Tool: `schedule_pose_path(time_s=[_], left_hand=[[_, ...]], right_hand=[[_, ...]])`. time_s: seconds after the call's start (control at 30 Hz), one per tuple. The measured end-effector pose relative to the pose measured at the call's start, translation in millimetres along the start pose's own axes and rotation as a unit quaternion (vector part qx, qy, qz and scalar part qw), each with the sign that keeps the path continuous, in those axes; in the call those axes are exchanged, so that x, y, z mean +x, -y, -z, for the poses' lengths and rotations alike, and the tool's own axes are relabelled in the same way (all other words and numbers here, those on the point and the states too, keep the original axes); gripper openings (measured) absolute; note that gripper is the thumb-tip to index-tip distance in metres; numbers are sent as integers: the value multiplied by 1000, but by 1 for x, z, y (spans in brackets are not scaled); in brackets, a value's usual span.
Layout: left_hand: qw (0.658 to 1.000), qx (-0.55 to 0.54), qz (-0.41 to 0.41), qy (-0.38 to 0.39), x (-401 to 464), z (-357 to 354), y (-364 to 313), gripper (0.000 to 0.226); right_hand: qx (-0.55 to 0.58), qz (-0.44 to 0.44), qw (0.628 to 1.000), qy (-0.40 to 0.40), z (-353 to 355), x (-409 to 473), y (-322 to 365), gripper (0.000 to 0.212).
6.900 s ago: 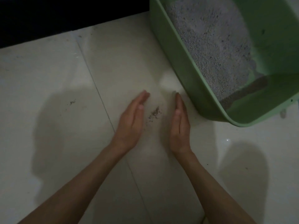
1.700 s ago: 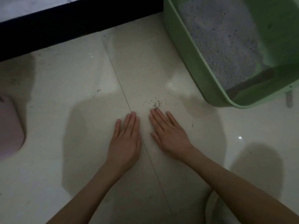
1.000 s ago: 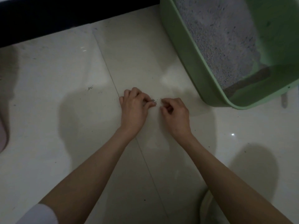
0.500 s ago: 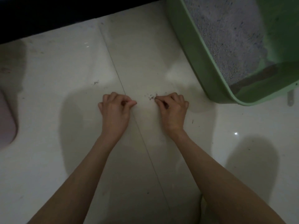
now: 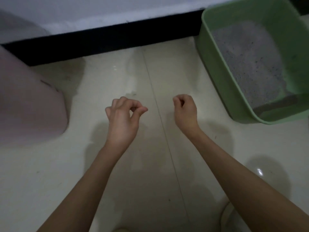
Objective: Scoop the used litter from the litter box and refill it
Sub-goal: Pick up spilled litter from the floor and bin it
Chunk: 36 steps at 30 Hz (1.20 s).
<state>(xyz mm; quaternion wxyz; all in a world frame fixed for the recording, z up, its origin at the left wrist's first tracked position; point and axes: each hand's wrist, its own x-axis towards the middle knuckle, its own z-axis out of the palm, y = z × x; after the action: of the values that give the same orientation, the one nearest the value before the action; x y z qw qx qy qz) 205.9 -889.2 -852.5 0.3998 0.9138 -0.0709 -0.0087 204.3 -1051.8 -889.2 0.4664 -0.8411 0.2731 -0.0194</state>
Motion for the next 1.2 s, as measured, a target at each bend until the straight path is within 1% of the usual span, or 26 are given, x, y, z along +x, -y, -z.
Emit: schedule_pose_path(time_s=[0.03, 0.1, 0.13, 0.2, 0.3, 0.37, 0.4, 0.47, 0.5, 0.53, 0.57, 0.6, 0.63, 0.67, 0.73, 0.77, 0.87, 0.93, 1.0, 1.03, 1.1, 1.13, 1.2], left_hand=[[1000, 13, -22, -18, 0, 14, -6, 10], [997, 26, -50, -55, 0, 45, -16, 10], [995, 33, -58, -79, -1, 62, -19, 11], [984, 59, -72, -149, -3, 101, -22, 12], [956, 98, -90, -263, -8, 164, -25, 14], [937, 126, -80, -316, -12, 204, -22, 12], [927, 145, -63, -339, -12, 224, -18, 11], [909, 193, 4, -370, -11, 260, -5, 12], [903, 225, 50, -364, -10, 275, 5, 12], [900, 256, 96, -339, -10, 288, 14, 12], [902, 279, 139, -300, -11, 297, 21, 17], [905, 289, 170, -263, -14, 302, 26, 25], [908, 291, 180, -243, -17, 305, 29, 31], [910, 289, 172, -244, -20, 304, 30, 31], [913, 277, 126, -271, -22, 297, 26, 15], [919, 263, 97, -279, -23, 291, 23, 7], [940, 199, -7, -278, -18, 266, 9, 22], [950, 151, -85, -261, -14, 242, -5, 20], [965, 90, -127, -212, -10, 210, -18, 16], [975, 58, -126, -174, -8, 191, -23, 16], [993, 16, -98, -69, -4, 147, -24, 17], [996, 11, -84, -14, -2, 123, -20, 18], [992, 31, -86, 83, -2, 75, -8, 25]], right_hand=[[47, -7, 999, 19, 0, -4, 22, 20], [112, 23, 991, 62, -1, -15, 70, 17], [129, 52, 986, 87, -3, -22, 94, 14], [143, 132, 973, 126, -13, -38, 143, 12], [171, 225, 945, 166, -37, -59, 212, 10], [183, 280, 927, 169, -58, -74, 253, 11], [186, 323, 914, 161, -68, -82, 272, 10], [156, 410, 884, 160, -88, -92, 301, 11], [100, 448, 872, 174, -98, -96, 312, 15], [22, 478, 858, 188, -107, -98, 319, 19], [-45, 498, 844, 195, -114, -100, 322, 22], [-79, 506, 835, 198, -119, -101, 323, 23], [-77, 512, 834, 193, -121, -102, 321, 21], [-44, 516, 836, 181, -120, -103, 318, 17], [32, 506, 845, 167, -114, -103, 309, 7], [53, 493, 852, 166, -110, -102, 304, 9], [73, 422, 885, 181, -89, -93, 284, 15], [85, 392, 900, 168, -74, -83, 261, 17], [73, 370, 915, 144, -58, -69, 228, 12], [58, 347, 926, 140, -50, -62, 208, 8], [17, 291, 946, 140, -34, -47, 163, 5], [-14, 263, 955, 140, -27, -41, 137, 5], [-89, 217, 963, 130, -14, -29, 81, 9]])
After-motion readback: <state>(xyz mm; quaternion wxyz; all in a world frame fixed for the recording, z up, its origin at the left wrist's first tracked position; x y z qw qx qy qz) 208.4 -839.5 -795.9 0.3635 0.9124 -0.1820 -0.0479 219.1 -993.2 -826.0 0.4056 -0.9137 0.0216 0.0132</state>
